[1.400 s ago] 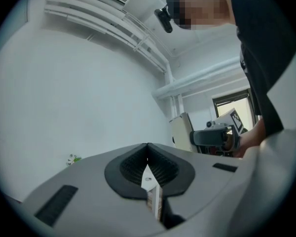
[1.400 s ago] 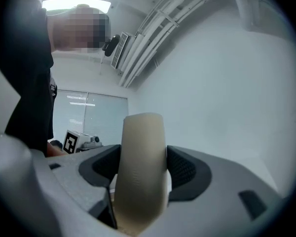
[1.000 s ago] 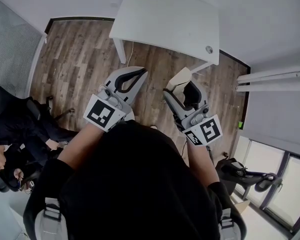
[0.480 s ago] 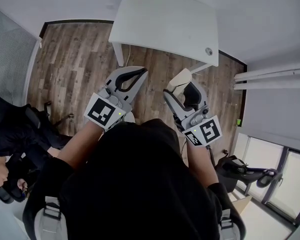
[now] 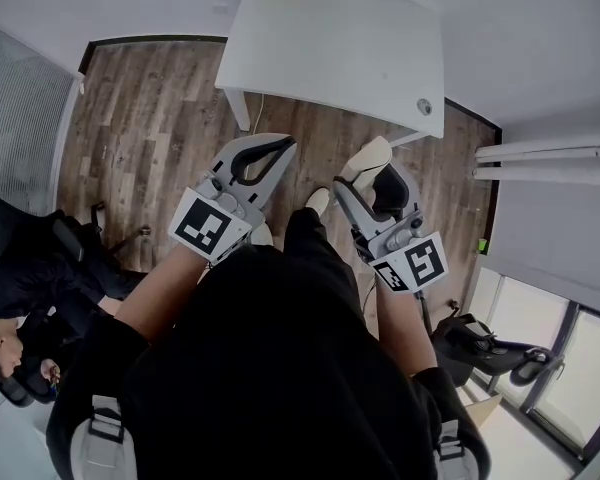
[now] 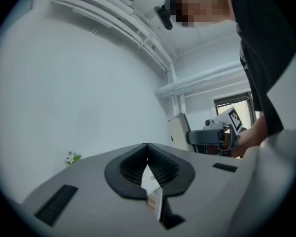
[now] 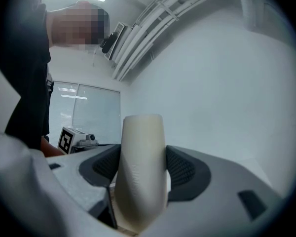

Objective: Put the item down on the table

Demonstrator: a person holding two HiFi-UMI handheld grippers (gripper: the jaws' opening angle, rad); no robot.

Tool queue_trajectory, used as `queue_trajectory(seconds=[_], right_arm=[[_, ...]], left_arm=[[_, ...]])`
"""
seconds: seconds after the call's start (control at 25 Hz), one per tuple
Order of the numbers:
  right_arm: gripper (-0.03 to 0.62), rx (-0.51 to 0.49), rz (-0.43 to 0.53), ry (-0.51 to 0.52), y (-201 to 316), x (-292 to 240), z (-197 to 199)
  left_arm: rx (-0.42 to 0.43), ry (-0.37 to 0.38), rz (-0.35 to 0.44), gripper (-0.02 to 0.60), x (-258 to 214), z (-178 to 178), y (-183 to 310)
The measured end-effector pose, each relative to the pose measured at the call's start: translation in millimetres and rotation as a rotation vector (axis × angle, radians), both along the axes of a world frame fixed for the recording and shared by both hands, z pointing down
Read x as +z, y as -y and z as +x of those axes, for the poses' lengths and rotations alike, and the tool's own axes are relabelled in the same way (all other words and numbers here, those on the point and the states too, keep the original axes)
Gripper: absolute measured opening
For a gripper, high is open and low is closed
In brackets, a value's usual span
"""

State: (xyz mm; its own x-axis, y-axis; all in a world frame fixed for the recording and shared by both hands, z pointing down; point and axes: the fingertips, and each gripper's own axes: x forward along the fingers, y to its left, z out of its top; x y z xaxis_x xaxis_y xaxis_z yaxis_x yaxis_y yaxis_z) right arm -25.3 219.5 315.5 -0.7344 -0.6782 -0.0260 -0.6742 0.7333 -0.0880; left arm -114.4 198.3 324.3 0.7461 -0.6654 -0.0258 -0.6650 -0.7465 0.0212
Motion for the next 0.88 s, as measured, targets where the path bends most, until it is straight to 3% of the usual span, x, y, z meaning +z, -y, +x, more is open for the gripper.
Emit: queue_trajectory(seconds=[0.88], right_arm=[[0.291, -0.080, -0.006, 0.039, 156.1, 0.7, 97.6]], left_arm=[[-0.073, 0.060, 0.009, -0.006, -13.4, 101.1, 141.7]])
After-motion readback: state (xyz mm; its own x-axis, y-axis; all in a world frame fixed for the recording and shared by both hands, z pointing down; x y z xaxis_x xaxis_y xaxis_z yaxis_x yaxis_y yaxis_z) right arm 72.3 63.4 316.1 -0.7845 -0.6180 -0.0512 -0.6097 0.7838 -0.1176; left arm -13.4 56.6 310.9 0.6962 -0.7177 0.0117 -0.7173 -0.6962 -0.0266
